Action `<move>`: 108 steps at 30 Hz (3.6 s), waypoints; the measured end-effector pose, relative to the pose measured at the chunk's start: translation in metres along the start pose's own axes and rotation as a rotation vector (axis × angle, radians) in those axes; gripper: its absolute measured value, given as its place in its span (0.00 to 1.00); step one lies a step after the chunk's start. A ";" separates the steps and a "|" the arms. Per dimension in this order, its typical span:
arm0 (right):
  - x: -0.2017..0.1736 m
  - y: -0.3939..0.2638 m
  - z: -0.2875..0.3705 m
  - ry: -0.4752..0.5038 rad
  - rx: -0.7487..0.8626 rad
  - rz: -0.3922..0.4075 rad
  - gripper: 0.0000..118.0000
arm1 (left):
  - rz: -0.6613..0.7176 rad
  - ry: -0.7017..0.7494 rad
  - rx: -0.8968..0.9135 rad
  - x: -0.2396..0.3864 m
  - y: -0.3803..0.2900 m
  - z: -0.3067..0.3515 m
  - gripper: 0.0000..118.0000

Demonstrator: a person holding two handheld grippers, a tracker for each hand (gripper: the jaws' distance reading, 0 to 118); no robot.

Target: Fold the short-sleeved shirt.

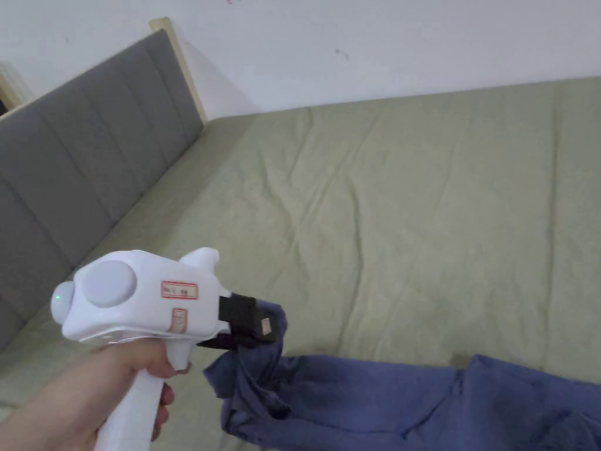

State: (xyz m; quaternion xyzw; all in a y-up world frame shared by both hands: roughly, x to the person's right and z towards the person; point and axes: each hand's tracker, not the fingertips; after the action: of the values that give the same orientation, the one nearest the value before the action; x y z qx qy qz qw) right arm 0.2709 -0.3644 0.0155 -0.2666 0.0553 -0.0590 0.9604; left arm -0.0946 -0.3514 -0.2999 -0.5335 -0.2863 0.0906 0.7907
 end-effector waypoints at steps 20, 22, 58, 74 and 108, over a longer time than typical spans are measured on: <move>0.045 -0.031 0.032 -0.100 -0.043 -0.089 0.00 | -0.136 0.211 0.201 0.052 -0.038 -0.072 0.84; 0.039 -0.031 0.026 -0.079 -0.055 -0.079 0.00 | -0.165 0.254 0.084 0.044 -0.042 -0.096 0.45; -0.020 -0.022 -0.017 -0.010 -0.175 -0.002 0.00 | 0.068 -0.318 -0.123 -0.057 -0.064 -0.123 0.11; -0.030 -0.018 -0.005 0.021 -0.130 0.014 0.00 | 0.036 0.153 0.047 -0.117 -0.024 -0.003 0.06; 0.011 -0.038 0.043 -0.001 -0.097 -0.057 0.00 | -0.249 0.087 -0.199 0.143 -0.088 -0.215 0.09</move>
State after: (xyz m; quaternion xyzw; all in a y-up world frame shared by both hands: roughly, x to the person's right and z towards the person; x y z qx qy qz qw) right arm 0.2843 -0.3764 0.0713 -0.3145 0.0500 -0.0834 0.9443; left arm 0.1265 -0.4934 -0.2273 -0.5731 -0.3235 -0.0601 0.7506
